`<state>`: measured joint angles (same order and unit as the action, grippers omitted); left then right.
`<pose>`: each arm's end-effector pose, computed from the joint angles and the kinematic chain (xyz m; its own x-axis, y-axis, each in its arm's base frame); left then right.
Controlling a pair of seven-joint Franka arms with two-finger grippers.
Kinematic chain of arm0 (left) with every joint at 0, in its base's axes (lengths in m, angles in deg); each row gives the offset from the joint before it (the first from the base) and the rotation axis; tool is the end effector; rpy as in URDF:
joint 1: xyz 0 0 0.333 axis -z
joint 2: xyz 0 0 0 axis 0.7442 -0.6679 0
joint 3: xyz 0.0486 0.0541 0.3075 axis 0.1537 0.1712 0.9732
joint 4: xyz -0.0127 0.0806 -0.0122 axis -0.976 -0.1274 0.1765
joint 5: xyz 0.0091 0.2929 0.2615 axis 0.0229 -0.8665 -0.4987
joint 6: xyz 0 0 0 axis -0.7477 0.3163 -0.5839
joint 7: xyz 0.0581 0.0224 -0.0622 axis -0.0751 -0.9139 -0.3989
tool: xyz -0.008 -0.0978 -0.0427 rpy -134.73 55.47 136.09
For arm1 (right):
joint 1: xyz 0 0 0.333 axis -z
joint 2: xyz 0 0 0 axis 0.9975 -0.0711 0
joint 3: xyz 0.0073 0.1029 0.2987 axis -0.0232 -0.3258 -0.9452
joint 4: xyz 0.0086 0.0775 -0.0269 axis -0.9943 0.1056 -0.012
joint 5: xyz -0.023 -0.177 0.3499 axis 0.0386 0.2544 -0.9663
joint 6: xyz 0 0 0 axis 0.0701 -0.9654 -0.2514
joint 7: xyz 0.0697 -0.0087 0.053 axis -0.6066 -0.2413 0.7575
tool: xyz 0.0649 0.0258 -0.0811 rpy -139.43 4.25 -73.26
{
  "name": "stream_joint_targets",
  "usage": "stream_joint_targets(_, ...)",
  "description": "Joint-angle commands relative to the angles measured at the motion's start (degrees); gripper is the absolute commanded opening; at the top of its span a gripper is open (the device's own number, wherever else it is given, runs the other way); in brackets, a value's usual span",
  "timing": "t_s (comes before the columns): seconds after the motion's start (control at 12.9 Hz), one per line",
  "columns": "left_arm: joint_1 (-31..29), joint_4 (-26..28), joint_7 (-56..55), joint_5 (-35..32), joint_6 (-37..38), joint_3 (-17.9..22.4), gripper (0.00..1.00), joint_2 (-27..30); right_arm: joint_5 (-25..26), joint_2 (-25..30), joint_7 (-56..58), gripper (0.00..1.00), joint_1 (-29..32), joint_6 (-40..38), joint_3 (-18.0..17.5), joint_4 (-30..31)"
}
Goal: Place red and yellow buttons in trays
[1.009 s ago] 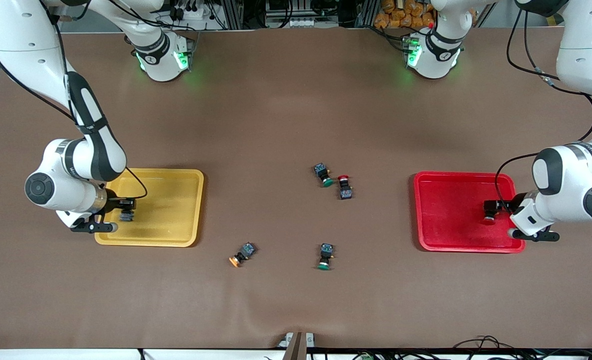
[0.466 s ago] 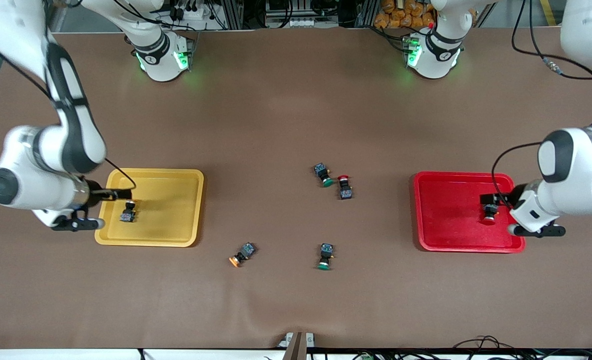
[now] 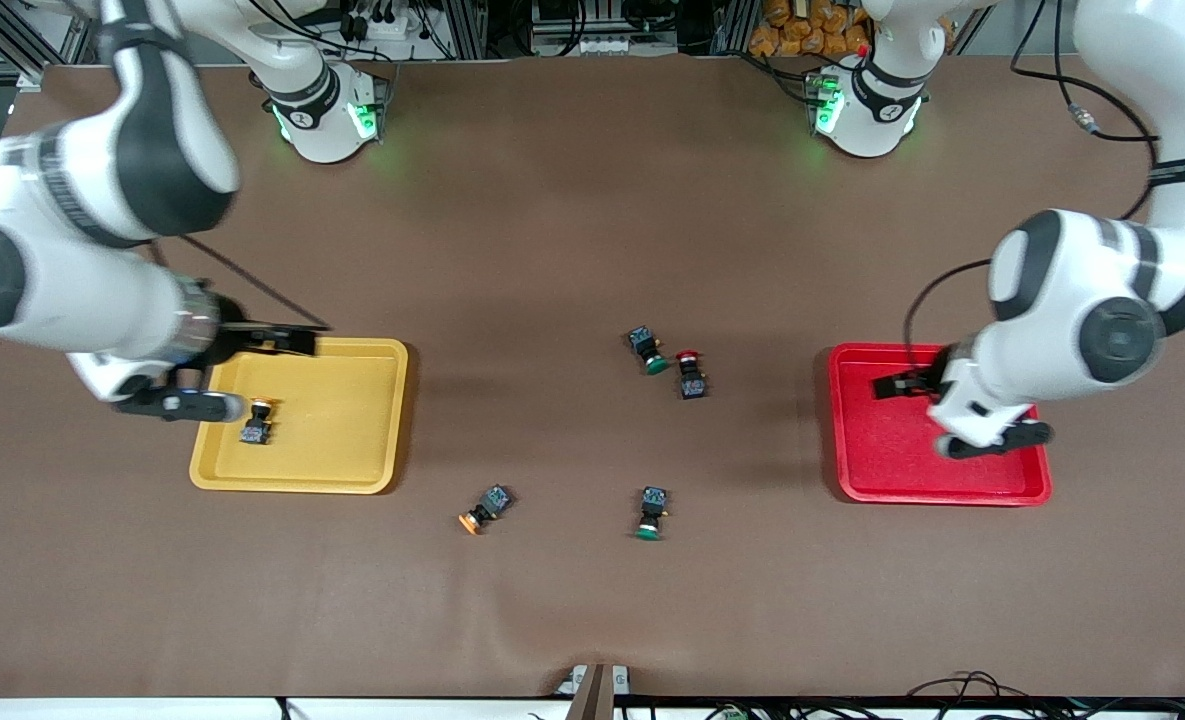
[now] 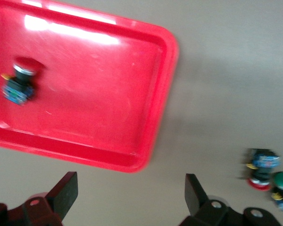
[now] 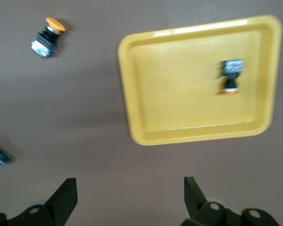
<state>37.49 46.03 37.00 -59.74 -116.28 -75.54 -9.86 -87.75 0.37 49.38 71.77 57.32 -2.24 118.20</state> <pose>0.6228 -0.1303 0.3675 0.9581 0.2137 -0.1907 0.2158 -0.9764 -0.0098 0.6165 0.1706 0.4800 0.9583 -0.1856 -0.2172 -0.1989 -0.9792 -0.0408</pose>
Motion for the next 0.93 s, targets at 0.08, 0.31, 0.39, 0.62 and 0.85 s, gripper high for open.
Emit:
stream_joint_targets(0.08,6.27,-2.92,-11.72,0.02,-1.86,-0.41,1.00,-4.51,-1.86,-11.86,-19.83,1.00,-6.49,9.35,0.59,-9.53)
stream_joint_targets(0.31,12.51,-3.01,-19.82,-0.24,-6.96,-0.33,1.00,-8.38,-1.60,-20.74,-38.38,1.00,-10.45,25.70,0.76,-11.65)
stream_joint_targets(0.39,13.66,-3.97,-20.18,-0.16,-6.97,-0.32,1.00,-10.22,-1.25,-23.29,-42.26,1.00,-11.33,30.27,0.85,-11.65)
stream_joint_targets(0.62,16.83,-4.95,-22.55,-0.33,-9.33,-0.15,1.00,-13.05,1.02,-29.36,-52.11,1.00,-12.83,39.61,1.46,-11.74)
stream_joint_targets(0.85,19.11,-4.86,-26.94,-0.94,-13.38,0.11,1.00,-15.77,4.90,-34.46,-60.65,1.00,-13.36,44.89,1.99,-13.92)
